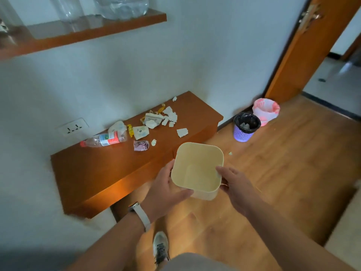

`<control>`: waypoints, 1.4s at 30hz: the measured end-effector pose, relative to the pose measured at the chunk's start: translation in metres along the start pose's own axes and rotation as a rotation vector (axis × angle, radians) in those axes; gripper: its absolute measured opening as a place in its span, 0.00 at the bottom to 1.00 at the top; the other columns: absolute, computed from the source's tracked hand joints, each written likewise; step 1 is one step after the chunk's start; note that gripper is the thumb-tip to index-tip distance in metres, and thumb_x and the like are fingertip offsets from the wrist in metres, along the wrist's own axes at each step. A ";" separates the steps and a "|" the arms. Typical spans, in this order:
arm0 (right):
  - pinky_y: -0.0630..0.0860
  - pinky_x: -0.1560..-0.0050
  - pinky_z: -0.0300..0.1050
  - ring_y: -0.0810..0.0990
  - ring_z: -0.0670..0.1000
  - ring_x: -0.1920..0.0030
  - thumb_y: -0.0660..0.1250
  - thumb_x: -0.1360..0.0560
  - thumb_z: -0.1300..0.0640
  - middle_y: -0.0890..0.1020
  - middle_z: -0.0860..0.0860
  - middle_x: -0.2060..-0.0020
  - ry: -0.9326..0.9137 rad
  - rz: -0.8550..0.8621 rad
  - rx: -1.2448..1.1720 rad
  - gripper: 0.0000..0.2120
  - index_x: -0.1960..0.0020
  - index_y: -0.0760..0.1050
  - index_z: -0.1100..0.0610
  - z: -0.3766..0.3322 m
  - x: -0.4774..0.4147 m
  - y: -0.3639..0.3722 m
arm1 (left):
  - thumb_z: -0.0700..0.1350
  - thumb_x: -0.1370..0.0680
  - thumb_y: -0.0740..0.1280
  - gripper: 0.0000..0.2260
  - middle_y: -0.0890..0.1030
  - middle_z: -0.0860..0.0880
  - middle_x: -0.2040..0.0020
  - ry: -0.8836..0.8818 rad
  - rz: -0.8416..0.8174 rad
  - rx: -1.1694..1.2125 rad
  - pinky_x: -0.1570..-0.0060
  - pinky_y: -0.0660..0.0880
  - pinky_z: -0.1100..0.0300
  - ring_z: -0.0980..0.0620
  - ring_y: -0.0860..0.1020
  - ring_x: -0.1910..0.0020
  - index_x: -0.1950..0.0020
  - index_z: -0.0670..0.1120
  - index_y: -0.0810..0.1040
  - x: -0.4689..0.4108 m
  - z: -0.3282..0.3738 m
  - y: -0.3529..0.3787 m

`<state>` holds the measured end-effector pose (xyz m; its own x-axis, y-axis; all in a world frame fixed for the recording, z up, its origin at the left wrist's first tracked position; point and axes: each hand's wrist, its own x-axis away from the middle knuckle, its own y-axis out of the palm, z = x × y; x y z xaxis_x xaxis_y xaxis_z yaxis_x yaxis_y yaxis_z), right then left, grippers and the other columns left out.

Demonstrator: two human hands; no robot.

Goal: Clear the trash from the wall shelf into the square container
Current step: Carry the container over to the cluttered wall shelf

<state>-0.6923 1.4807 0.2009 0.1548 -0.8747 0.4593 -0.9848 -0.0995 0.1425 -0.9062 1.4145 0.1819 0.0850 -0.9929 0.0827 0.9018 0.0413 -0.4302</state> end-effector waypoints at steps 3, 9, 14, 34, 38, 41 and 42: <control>0.76 0.51 0.45 0.81 0.49 0.61 0.68 0.20 0.56 0.85 0.49 0.63 -0.010 0.023 -0.003 0.07 0.54 0.80 0.58 -0.011 -0.017 0.028 | 0.62 0.35 0.79 0.43 0.69 0.62 0.32 0.030 -0.024 0.011 0.36 0.74 0.51 0.59 0.70 0.33 0.26 0.62 0.60 -0.030 -0.006 -0.033; 0.75 0.54 0.42 0.82 0.48 0.61 0.70 0.21 0.57 0.86 0.50 0.62 -0.081 0.091 -0.008 0.05 0.55 0.80 0.58 -0.034 -0.044 0.085 | 0.60 0.35 0.78 0.44 0.70 0.60 0.32 0.060 -0.126 0.106 0.39 0.74 0.63 0.65 0.71 0.36 0.25 0.60 0.60 -0.083 -0.021 -0.091; 0.75 0.50 0.44 0.82 0.50 0.56 0.69 0.21 0.58 0.85 0.53 0.57 -0.091 0.144 -0.001 0.05 0.54 0.81 0.56 -0.039 -0.055 0.101 | 0.62 0.36 0.78 0.44 0.71 0.58 0.32 0.100 -0.201 0.141 0.37 0.73 0.60 0.61 0.71 0.34 0.25 0.59 0.61 -0.117 -0.034 -0.105; 0.73 0.50 0.45 0.79 0.50 0.57 0.69 0.20 0.58 0.84 0.50 0.61 0.082 0.102 -0.154 0.03 0.53 0.78 0.56 -0.076 -0.165 0.057 | 0.62 0.33 0.76 0.42 0.69 0.62 0.33 0.013 -0.220 0.016 0.47 0.70 0.73 0.68 0.68 0.36 0.25 0.60 0.59 -0.222 -0.009 -0.076; 0.73 0.49 0.45 0.78 0.51 0.55 0.68 0.20 0.59 0.83 0.51 0.59 0.090 0.110 -0.189 0.02 0.52 0.77 0.56 -0.089 -0.195 0.025 | 0.70 0.38 0.74 0.46 0.67 0.63 0.32 -0.020 -0.257 -0.033 0.40 0.69 0.66 0.64 0.67 0.34 0.25 0.60 0.58 -0.258 0.007 -0.048; 0.72 0.46 0.47 0.77 0.51 0.54 0.68 0.20 0.59 0.83 0.51 0.59 0.102 0.125 -0.216 0.01 0.50 0.77 0.56 -0.092 -0.215 -0.002 | 0.69 0.38 0.74 0.47 0.67 0.62 0.32 -0.026 -0.268 -0.086 0.36 0.70 0.60 0.63 0.67 0.33 0.24 0.59 0.57 -0.281 0.017 -0.024; 0.72 0.46 0.47 0.78 0.51 0.55 0.68 0.20 0.59 0.83 0.51 0.59 0.108 0.122 -0.220 0.01 0.50 0.77 0.56 -0.093 -0.222 -0.010 | 0.69 0.37 0.74 0.47 0.67 0.62 0.32 -0.027 -0.270 -0.107 0.36 0.71 0.59 0.63 0.67 0.33 0.24 0.59 0.57 -0.287 0.019 -0.017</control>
<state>-0.7096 1.7200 0.1794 0.0552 -0.8168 0.5742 -0.9578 0.1191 0.2615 -0.9375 1.7005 0.1829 -0.1395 -0.9631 0.2300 0.8435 -0.2373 -0.4819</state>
